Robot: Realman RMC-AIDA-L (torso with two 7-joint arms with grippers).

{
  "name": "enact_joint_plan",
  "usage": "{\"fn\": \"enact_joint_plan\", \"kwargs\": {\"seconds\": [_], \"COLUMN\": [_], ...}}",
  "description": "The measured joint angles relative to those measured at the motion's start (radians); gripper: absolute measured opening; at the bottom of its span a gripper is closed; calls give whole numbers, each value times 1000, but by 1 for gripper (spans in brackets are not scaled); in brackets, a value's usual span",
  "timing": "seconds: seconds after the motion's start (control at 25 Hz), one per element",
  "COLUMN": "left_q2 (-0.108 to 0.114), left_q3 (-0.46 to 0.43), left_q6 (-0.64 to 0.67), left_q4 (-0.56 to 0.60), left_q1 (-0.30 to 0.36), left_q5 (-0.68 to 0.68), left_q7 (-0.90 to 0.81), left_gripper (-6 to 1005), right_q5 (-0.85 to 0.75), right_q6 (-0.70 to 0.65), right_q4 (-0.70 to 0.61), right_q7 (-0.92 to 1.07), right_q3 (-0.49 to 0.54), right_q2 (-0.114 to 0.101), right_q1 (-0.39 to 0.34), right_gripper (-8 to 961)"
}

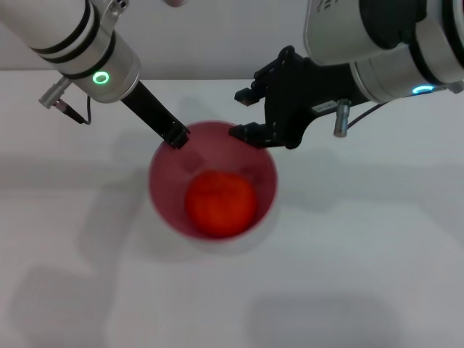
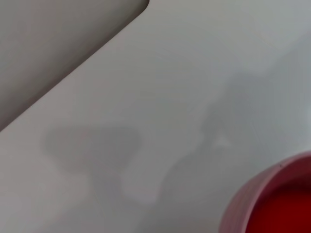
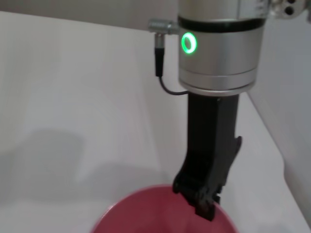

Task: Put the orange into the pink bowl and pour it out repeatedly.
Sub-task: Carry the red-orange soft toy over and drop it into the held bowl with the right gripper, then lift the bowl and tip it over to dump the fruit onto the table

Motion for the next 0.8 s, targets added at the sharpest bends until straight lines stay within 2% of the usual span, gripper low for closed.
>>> {"fn": "enact_joint_plan", "kwargs": {"seconds": [0.12,0.28,0.36,0.48,0.6,0.68,0.72,0.76,0.8], "left_q2": [0,0,1,1,1,1,2,2,2], "left_q3": [2,16,54,155,266,316,338,355,377], "left_q6": [-2,-43,-97,-210,-308,-358,-386,-405,-432], "left_q4": [1,17,40,92,149,180,195,205,220], "left_q1": [5,17,35,69,105,130,143,154,170], "left_q5": [-1,-1,-1,0,7,20,31,42,62], "left_q7": [4,6,7,8,9,12,15,17,20], "left_gripper": [46,45,45,45,45,45,45,45,45], "right_q5": [1,34,113,319,600,760,930,930,1020], "right_q6": [27,136,235,412,567,625,657,657,655], "right_q4": [-2,-13,-11,28,109,174,254,254,301], "right_q7": [2,-3,-37,-169,-398,-537,-656,-656,-720], "right_q3": [12,63,110,171,194,209,232,232,250], "right_q2": [0,0,0,-1,-1,1,1,1,1], "right_q1": [-11,-69,-133,-246,-348,-390,-413,-413,-420], "right_gripper": [428,438,443,443,444,444,444,444,443]}}
